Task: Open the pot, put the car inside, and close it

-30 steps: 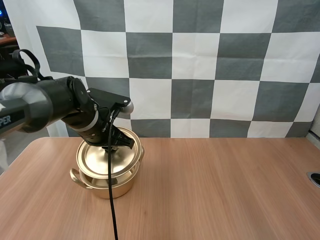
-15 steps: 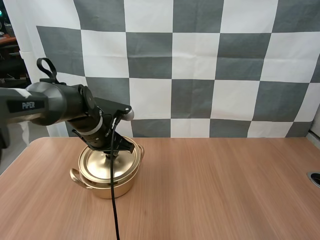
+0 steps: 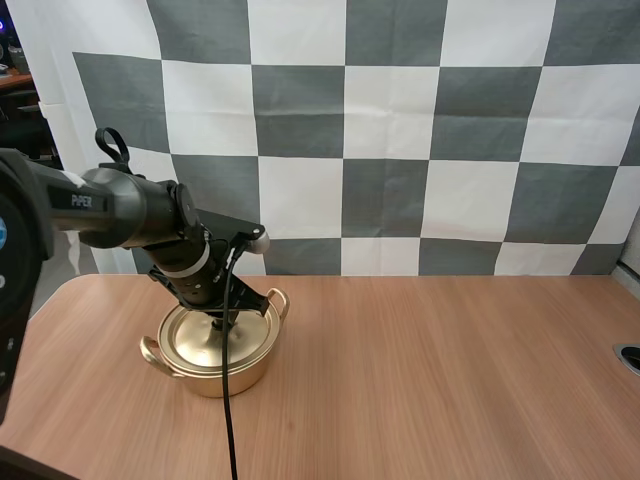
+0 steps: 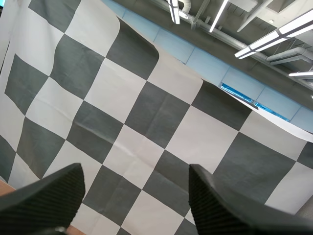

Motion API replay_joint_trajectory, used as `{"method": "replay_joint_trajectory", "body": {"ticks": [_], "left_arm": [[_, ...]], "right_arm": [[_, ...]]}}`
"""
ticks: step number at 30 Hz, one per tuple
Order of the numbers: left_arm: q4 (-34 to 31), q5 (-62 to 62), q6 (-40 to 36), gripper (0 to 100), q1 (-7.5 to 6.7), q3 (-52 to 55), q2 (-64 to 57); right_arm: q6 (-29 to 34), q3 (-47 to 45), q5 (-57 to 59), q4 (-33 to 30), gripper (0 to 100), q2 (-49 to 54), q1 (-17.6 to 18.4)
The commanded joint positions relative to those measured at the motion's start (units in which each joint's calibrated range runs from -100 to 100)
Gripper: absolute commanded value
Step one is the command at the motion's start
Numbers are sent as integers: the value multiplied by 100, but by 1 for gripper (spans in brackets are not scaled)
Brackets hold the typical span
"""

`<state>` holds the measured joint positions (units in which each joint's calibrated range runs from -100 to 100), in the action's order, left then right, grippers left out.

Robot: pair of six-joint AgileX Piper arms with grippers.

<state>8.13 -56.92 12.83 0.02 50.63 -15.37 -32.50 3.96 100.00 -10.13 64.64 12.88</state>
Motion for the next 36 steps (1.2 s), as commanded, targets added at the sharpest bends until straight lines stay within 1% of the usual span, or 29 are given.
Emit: {"method": "replay_joint_trajectory", "body": {"ticks": [1, 4, 6, 7, 10, 12, 13, 14, 15, 20, 26, 30, 34, 36], "left_arm": [[-11, 12, -2, 0, 5, 0, -1], [-11, 48, -129, 1, 5, 0, -1], [-25, 85, -252, 7, 5, 0, -1], [-25, 85, -267, 14, 5, 0, -1], [-88, 63, -267, 39, 5, 0, -1], [-137, 5, -207, 61, 5, 0, -1], [-137, -11, -193, 63, 5, 0, -1], [-137, -30, -128, 79, 5, 0, -1], [-137, -69, -20, 100, 5, 0, -1], [-161, -106, 240, 100, 5, 0, -1], [-161, -132, 297, 100, 5, -158, -1], [-161, -564, 297, 100, 5, -437, -13], [-161, -1322, 257, 100, 5, -928, -40], [-86, -1450, 221, 100, 5, -1155, -40]], "right_arm": [[4, -8, 0, -3, 100, 7, -3], [4, -8, 0, -3, 100, 7, -3], [4, -8, 0, -3, 100, 7, -3], [4, -8, 0, -3, 100, 7, -3], [4, -8, 0, -3, 100, 7, -3], [4, -8, 0, -3, 100, 7, -3], [4, -8, 0, -3, 100, 7, -3], [4, -8, 0, -3, 100, 7, -3], [4, -8, 0, -3, 100, 7, -3], [4, -8, 0, -3, 100, 7, -3], [4, -8, 0, 29, 100, 7, -3], [4, -8, 0, 29, 100, 7, -3], [4, -8, 0, 29, 100, 7, -3], [4, -8, 0, 29, 100, 7, -3]]}}
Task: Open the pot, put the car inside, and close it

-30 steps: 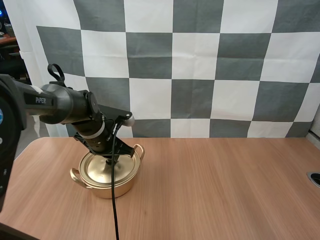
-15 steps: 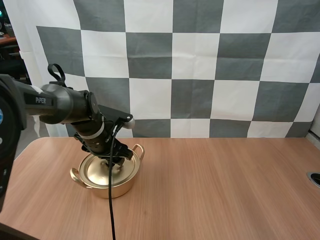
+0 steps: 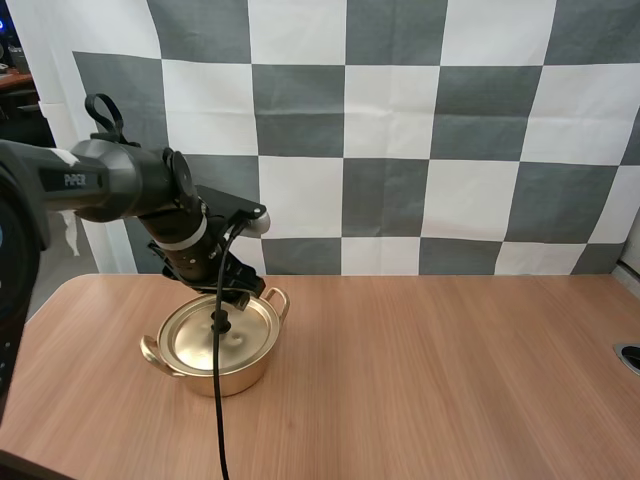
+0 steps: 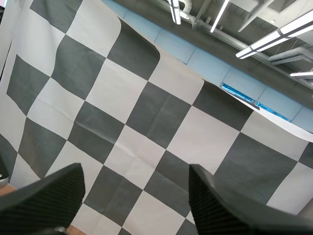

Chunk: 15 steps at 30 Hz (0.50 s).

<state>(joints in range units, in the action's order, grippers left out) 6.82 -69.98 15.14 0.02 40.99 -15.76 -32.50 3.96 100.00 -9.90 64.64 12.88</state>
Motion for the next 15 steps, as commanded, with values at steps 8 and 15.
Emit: {"method": "replay_joint_trajectory", "body": {"ticks": [8, 15], "left_arm": [[-639, -386, -92, 100, 5, -648, -11], [-725, -333, -21, 100, 5, -648, -11]], "right_arm": [[4, -8, 0, 50, 100, 7, -3], [4, -8, 0, 138, 100, 7, -3]]}}
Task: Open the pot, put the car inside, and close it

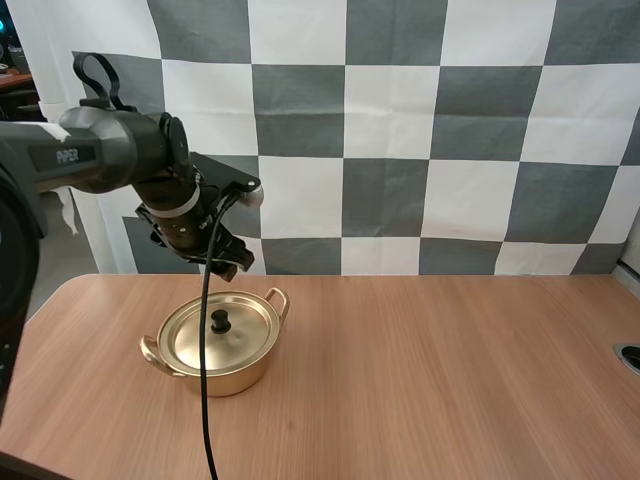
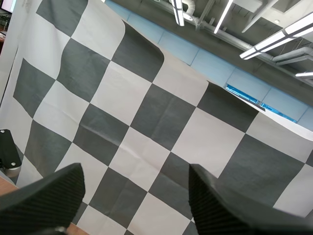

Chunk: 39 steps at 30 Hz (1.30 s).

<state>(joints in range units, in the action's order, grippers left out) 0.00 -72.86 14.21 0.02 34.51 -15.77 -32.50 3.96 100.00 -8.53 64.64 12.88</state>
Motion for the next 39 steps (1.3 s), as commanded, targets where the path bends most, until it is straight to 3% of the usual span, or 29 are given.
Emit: {"method": "replay_joint_trajectory", "body": {"ticks": [1, 9, 13, 16, 17, 21, 23, 30, 31, 33, 34, 39], "left_arm": [[-101, -67, 128, 100, 5, 0, -41], [-163, 560, 356, 100, 5, -14, -933], [80, 129, 861, 97, 5, -14, -1300], [200, -59, 870, 6, 5, -14, -1543], [200, -142, 870, 1, 5, -14, -1592], [214, -811, 870, 2, 5, -14, -1633], [139, -1042, 822, 1, 5, -14, -1648], [-148, -1275, -491, 0, 5, -17, -1975], [-148, -1152, -618, 0, 5, -17, -2093], [-173, -871, -880, 0, 5, -17, -2319], [-201, -767, -1008, 0, 5, -17, -2450], [-587, -511, -1379, 0, 5, -17, -2975]], "right_arm": [[4, -8, 0, 1, 100, 7, -3], [4, -8, 0, 11, 100, 7, -3], [4, -8, 0, 11, 100, 7, -3], [4, -8, 0, 11, 100, 7, -3], [4, -8, 0, 11, 100, 7, -3], [44, -8, 0, 10, 100, 7, -3], [354, -8, 0, -35, 100, 7, -3], [776, -148, 0, -77, 100, 7, -240], [787, -219, 0, -77, 83, 7, -292], [955, -404, 0, -96, 12, 7, -400], [1124, -520, 0, -153, 0, 7, -447], [1480, -1157, 0, -240, 0, 30, -725]]}}
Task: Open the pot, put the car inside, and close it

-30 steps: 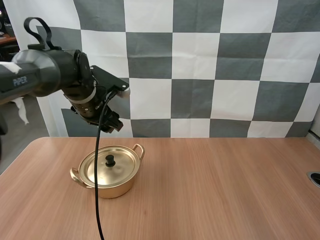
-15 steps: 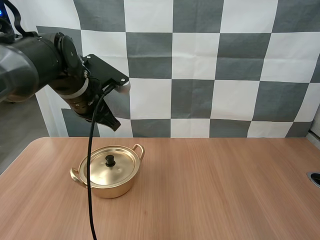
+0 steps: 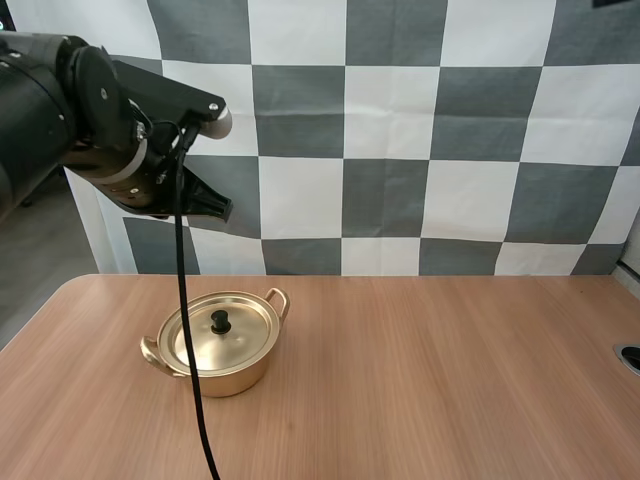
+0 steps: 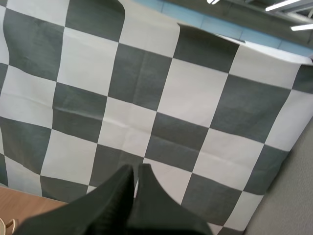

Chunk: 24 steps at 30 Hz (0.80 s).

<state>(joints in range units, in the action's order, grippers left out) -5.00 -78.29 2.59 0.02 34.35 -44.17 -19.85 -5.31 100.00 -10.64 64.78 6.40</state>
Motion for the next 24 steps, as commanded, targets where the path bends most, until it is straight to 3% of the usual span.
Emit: {"method": "replay_joint_trajectory", "body": {"ticks": [1, 6, 11, 12, 15, 20, 24], "left_arm": [[-116, 32, -217, 0, 5, 24, -227], [-164, 32, -453, 0, 5, 208, -935], [-255, 55, -934, 0, 5, 552, -1582], [-215, 698, -1146, 0, 5, 1220, -2324], [-76, 1832, -1258, 0, 5, 1976, -2916], [48, 4370, -1521, 0, 5, 3697, -3779], [48, 5679, -1520, 0, 5, 4842, -4335]], "right_arm": [[405, -404, 0, -67, 0, 63, -141], [894, -1589, -24, -107, 0, 463, -386], [1085, -2922, -1312, -107, 0, 804, -404], [1085, -3563, -2121, -126, 0, 853, -404], [1085, -4180, -3120, -175, 0, 853, -404], [1085, -5064, -4620, -200, 0, 853, -404], [1093, -5594, -5524, -200, 0, 853, -404]]}}
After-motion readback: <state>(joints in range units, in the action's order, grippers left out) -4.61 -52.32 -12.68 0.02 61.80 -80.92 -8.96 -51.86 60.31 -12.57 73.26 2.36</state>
